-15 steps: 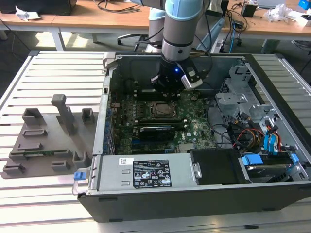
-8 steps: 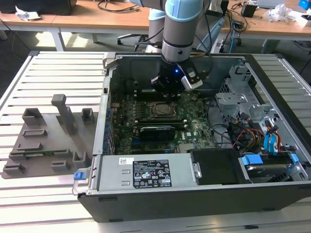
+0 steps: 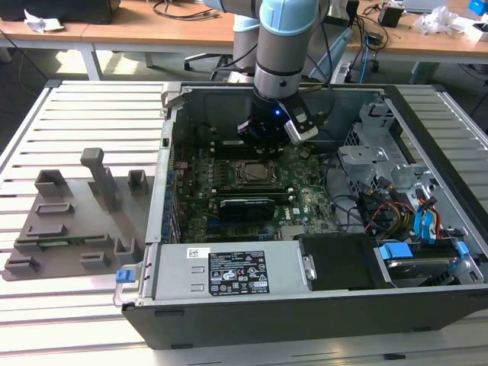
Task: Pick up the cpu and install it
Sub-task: 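Install the first cpu locking lever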
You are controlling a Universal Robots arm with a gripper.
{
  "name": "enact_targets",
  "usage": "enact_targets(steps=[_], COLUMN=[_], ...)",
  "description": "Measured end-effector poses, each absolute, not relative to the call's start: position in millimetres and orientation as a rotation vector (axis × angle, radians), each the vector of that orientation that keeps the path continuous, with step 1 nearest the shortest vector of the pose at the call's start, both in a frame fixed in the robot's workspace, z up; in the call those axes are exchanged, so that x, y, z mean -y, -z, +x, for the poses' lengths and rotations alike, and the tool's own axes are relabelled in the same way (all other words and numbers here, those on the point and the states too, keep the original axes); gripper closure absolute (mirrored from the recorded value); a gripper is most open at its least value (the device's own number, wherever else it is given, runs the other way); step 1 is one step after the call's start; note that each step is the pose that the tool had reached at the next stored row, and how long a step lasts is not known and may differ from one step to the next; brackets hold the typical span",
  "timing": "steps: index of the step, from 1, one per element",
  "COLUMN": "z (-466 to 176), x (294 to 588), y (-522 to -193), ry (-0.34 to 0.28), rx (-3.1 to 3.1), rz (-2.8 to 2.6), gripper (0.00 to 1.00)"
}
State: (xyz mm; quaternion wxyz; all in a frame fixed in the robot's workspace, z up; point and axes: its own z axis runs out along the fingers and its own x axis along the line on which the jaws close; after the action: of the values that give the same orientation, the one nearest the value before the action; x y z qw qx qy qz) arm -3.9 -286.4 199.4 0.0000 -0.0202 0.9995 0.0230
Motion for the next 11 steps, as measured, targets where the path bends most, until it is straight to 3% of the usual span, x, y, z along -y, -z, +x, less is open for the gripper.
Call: enact_targets(steps=[11], z=[-3.8], x=[285.8], y=[-203.7], ry=[-0.106], rx=[-3.135], rz=[-0.064], gripper=[0.89])
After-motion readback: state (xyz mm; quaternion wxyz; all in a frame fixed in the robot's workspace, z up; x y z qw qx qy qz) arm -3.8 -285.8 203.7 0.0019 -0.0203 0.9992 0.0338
